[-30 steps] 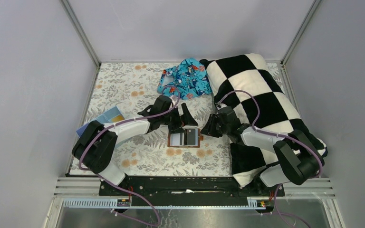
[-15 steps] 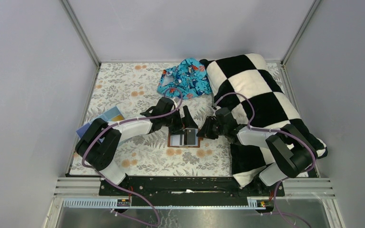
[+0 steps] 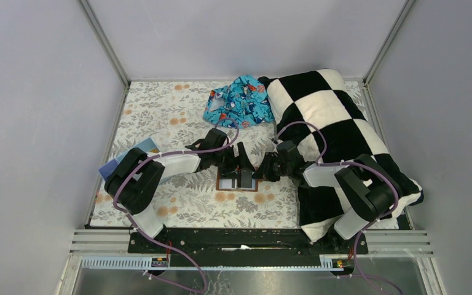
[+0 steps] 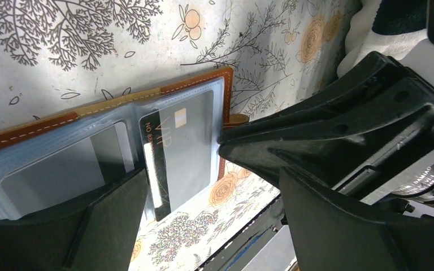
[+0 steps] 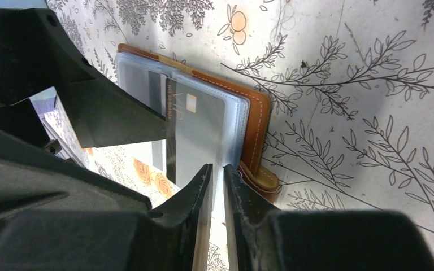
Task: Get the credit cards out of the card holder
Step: Remove the credit card from the card holder.
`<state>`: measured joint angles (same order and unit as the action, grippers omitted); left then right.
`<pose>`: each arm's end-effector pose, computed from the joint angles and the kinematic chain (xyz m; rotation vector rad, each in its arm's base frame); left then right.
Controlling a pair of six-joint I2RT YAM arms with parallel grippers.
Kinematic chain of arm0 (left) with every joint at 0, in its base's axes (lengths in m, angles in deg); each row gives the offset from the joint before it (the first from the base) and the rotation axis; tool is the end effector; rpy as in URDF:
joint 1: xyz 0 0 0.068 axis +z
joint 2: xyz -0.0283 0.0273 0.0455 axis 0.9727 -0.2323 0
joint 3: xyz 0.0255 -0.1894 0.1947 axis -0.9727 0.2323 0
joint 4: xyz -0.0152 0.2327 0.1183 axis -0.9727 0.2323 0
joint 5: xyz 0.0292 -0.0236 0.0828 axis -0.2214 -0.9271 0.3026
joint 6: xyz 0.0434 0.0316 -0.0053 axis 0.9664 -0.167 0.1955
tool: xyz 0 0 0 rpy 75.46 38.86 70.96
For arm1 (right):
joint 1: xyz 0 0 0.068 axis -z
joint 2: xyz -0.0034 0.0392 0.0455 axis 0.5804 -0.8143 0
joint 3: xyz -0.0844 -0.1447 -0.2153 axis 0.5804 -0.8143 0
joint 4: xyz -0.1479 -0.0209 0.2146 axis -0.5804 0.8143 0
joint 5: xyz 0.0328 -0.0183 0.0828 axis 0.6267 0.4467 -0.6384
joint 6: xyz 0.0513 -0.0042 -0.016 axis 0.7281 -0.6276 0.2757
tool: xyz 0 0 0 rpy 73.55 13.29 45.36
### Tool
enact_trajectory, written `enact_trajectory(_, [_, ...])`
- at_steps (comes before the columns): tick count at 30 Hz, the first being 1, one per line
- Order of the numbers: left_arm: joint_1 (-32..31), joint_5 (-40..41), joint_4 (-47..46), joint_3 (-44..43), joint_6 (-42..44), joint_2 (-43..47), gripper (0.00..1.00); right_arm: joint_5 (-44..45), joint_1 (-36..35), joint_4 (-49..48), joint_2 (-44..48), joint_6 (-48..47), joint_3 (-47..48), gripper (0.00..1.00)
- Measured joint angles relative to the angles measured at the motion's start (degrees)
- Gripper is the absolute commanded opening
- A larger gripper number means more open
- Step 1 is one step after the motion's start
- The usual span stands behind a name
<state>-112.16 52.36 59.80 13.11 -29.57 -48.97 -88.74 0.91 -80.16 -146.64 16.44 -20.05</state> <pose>0.2573 -0.2032 0.1536 -0.1447 2.7081 -1.1352 0.2355 0.1769 0.1355 -0.0089 2.4048 1.0930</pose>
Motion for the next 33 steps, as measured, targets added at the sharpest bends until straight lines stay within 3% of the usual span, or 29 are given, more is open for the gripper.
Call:
enact_trajectory(7, [0.00, 0.28, 0.33, 0.11, 0.24, 0.02, 0.77, -0.59, 0.00, -2.71, -2.54, 1.25, -0.26, 0.09])
enact_trajectory(14, [0.66, 0.61, 0.52, 1.57, 0.79, 1.75, 0.65, -0.50, 0.00, -3.08, -2.93, 1.81, -0.24, 0.07])
enact_trajectory(25, [1.81, -1.84, -5.31, 7.13, -0.04, 5.05, 0.26, -0.57, 0.00, -3.10, -3.50, 2.12, 0.33, 0.06])
enact_trajectory(30, [2.01, -2.49, -6.21, 7.15, -0.13, 5.01, 0.23, -0.48, 0.00, -3.04, -3.50, 2.12, 0.37, 0.06])
enact_trajectory(33, [2.03, -2.45, -6.10, 7.15, 0.00, 5.01, 0.09, -0.48, 0.00, -3.02, -3.50, 2.12, 0.37, 0.06])
